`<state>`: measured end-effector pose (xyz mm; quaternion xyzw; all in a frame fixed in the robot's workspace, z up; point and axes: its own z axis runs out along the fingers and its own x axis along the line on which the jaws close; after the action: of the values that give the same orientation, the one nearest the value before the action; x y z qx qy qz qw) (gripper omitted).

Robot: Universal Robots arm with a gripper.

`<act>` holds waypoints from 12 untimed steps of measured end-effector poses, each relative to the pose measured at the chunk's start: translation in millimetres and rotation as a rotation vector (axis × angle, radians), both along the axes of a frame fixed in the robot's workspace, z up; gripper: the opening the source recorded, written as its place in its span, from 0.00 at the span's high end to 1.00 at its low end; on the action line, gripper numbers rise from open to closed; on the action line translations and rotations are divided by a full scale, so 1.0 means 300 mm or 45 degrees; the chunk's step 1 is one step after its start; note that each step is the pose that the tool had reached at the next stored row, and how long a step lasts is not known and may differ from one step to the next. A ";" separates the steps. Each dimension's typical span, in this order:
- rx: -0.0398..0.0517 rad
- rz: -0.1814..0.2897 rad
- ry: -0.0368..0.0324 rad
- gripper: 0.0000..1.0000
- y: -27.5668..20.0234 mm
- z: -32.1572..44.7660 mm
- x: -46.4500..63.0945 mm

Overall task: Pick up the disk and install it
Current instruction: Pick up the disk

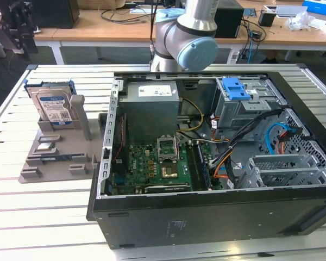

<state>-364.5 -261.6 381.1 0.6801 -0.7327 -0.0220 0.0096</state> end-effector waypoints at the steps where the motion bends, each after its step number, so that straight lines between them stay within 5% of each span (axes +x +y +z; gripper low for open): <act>1: -0.001 0.000 -0.0001 0.52 -0.002 -0.001 0.000; 4: -0.005 0.000 -0.0001 0.52 -0.019 -0.003 0.000; 8: -0.015 0.000 -0.0002 0.52 -0.076 -0.007 0.000; 12: -0.029 0.005 0.0003 0.52 -0.089 -0.015 0.027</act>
<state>-356.4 -288.2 376.7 0.6815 -0.7315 -0.0138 0.0174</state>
